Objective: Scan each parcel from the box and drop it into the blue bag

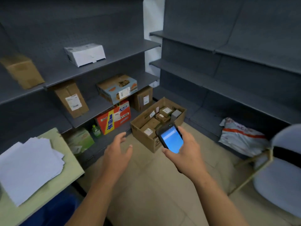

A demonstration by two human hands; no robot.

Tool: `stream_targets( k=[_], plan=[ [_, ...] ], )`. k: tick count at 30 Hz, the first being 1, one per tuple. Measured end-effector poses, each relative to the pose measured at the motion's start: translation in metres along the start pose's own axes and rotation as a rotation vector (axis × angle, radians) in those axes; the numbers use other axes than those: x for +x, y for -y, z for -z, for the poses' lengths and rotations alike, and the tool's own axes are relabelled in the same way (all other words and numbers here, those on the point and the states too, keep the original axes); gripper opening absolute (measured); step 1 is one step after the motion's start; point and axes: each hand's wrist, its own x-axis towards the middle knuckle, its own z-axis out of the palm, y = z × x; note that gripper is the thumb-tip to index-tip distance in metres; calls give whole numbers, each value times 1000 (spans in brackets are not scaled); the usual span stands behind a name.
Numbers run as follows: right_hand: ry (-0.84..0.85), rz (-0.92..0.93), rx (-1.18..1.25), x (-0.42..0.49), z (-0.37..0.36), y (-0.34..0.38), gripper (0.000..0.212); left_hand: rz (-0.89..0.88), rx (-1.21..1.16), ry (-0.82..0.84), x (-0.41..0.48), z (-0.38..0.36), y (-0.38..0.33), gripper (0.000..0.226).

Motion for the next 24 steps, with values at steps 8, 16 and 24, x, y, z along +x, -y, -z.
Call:
stream_targets(
  k=[8, 16, 24],
  plan=[
    [-168, -101, 41, 21, 38, -41, 84, -90, 15, 174, 38, -61, -39, 52],
    [-263, -209, 15, 88, 36, -62, 84, -161, -157, 278, 128, -93, -57, 47],
    [-304, -269, 0, 196, 10, -44, 91, -162, -116, 347, 257, -97, -57, 54]
  ],
)
